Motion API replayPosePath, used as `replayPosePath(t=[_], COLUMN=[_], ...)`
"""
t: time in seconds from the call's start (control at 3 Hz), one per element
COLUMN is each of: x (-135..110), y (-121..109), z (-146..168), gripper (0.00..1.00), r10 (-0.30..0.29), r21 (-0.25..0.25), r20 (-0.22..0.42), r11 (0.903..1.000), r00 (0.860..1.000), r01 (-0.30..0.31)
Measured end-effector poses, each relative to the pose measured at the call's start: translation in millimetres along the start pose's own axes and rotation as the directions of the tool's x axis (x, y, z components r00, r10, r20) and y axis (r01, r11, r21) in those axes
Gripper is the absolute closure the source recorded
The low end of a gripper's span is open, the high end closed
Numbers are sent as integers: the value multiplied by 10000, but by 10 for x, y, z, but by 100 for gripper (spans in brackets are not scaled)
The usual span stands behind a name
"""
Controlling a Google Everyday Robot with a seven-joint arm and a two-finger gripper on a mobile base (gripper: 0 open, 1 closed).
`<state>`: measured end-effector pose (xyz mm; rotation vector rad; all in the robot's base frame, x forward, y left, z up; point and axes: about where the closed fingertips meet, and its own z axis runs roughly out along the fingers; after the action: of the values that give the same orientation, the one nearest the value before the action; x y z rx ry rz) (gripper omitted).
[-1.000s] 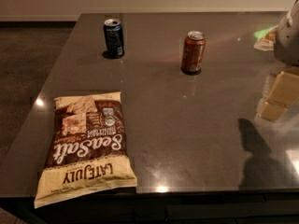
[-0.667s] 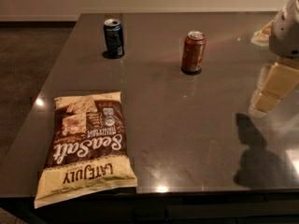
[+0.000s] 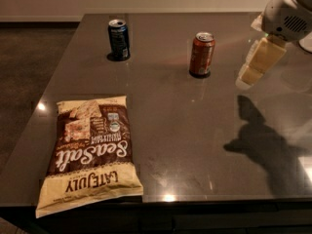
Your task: Pick pepsi can
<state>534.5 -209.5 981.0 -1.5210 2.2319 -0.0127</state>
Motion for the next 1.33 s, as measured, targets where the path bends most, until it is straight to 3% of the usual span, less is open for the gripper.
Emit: replayPosePath(t=[0.67,1.0,1.33], x=[-729,-1102,-1409], y=[-482,-623,-776], z=[316,535,851], gripper=[0,0,0], r10=[-338,-483,-173], r21=[272,254,147], r20=[1282,1574,1689], r11=[9992,9987,9998], r00=[9912,9863,9855], r01=[305,448,150])
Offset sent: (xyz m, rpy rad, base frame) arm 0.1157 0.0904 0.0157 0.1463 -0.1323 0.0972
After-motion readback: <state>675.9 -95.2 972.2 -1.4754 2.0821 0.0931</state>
